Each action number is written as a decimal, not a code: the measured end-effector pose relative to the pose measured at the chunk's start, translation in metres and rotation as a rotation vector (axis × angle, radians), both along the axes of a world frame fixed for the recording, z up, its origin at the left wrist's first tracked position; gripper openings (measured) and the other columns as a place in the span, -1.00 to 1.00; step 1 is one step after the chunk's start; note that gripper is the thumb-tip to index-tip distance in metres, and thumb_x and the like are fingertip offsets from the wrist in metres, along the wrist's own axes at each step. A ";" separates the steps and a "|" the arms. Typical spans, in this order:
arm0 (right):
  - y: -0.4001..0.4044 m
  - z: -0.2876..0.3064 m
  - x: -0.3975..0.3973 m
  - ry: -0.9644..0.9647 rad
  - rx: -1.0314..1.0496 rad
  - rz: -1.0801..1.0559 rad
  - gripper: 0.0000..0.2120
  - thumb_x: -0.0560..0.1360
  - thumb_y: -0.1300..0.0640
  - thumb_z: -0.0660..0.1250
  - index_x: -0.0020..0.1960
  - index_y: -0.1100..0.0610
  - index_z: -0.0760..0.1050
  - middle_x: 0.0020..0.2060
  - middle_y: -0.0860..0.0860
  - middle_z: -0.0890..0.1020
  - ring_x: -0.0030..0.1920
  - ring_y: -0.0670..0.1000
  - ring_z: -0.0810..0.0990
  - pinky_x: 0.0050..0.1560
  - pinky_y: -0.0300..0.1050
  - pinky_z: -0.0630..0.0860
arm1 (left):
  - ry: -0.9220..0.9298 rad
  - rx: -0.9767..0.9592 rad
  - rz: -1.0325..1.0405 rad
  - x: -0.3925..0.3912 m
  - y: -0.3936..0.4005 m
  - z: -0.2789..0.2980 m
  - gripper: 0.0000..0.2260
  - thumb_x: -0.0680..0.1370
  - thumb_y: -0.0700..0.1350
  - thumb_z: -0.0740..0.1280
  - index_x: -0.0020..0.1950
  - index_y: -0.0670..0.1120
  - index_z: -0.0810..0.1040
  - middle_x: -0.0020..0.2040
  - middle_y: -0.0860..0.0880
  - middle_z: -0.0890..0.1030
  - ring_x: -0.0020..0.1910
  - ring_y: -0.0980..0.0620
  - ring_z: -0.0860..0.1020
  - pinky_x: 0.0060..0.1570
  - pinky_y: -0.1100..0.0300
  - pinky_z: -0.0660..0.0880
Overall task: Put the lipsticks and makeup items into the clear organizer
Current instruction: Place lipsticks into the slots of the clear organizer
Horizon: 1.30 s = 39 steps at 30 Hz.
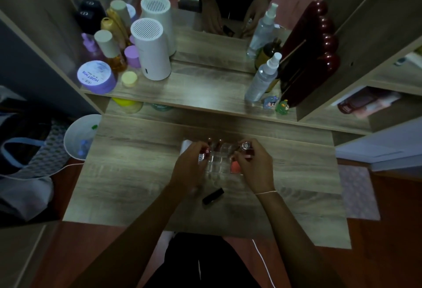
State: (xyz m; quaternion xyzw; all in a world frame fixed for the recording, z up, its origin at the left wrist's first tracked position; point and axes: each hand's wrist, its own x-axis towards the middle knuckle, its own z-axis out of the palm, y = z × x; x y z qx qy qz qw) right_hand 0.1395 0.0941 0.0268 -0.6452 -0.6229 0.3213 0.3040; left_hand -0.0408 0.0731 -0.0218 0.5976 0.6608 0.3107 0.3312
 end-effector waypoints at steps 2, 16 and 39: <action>0.007 -0.001 -0.002 -0.039 0.015 0.029 -0.78 0.39 0.27 0.45 0.00 0.09 0.53 -0.08 0.03 0.64 -0.10 -0.03 0.60 -0.06 -0.19 0.54 | -0.019 -0.012 0.018 0.002 -0.001 0.001 -0.86 0.48 -0.19 0.36 -0.07 0.03 0.48 0.00 -0.02 0.45 -0.22 0.16 0.48 -0.23 0.35 0.41; 0.029 -0.012 -0.013 -0.214 0.009 0.165 -0.75 0.35 0.33 0.40 0.02 0.16 0.57 -0.04 0.12 0.63 -0.04 0.08 0.59 0.03 -0.03 0.53 | -0.041 -0.023 -0.009 0.003 -0.001 0.001 -0.91 0.52 -0.16 0.35 0.01 -0.11 0.53 -0.06 -0.01 0.51 -0.16 0.11 0.50 -0.16 0.25 0.43; 0.022 -0.015 -0.009 -0.244 0.018 0.181 -0.51 0.36 0.25 0.47 0.26 0.13 0.46 0.11 0.15 0.55 0.07 0.06 0.55 0.08 -0.24 0.37 | 0.117 0.077 -0.007 -0.025 -0.046 0.008 -0.78 0.49 -0.28 0.37 0.13 -0.21 0.53 0.10 -0.22 0.57 0.04 -0.11 0.56 -0.03 0.14 0.45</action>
